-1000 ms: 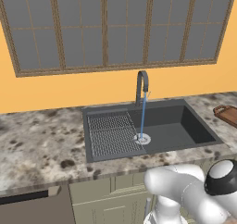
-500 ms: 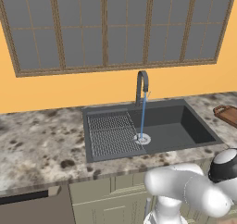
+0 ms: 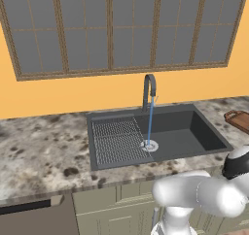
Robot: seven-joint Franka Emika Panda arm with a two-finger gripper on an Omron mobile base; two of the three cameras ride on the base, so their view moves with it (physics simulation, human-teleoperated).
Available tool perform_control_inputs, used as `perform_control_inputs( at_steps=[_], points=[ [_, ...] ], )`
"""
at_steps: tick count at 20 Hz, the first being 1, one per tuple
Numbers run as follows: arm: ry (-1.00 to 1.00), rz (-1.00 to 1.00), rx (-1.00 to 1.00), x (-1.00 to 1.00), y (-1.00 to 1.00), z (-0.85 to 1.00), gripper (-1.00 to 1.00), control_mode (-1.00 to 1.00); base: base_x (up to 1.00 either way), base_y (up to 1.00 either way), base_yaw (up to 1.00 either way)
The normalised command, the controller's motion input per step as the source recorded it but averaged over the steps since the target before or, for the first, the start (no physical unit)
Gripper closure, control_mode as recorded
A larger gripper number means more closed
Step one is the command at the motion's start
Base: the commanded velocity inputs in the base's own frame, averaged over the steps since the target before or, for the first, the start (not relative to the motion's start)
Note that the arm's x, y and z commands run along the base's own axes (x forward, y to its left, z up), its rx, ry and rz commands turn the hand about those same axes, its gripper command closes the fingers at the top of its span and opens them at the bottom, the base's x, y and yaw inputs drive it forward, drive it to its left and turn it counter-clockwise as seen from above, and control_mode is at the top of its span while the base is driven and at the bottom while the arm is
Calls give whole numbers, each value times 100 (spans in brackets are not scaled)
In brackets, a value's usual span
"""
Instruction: Pick the kiwi from the sink and place it on the cutting board to airdry. Then turn off the sink faucet.
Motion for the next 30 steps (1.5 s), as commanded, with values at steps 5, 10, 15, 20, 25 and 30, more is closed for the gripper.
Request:
perform_control_inputs(
  at_steps=[5, 10, 15, 20, 25, 30],
  points=[
    [5, 0, 0, 30, -32, -9, 100, -100, 0, 0, 0],
    [4, 3, 3, 23, -31, -17, 100, -100, 0, 0, 0],
    [3, 8, 5, 27, -19, -22, 100, -100, 0, 0, 0],
    [2, 8, 2, 23, -23, -15, 100, -100, 0, 0, 0],
    [3, 6, 1, 20, -26, -18, 100, -100, 0, 0, 0],
    [6, 5, 1, 18, -17, -31, 100, -100, 0, 0, 0]
  ],
)
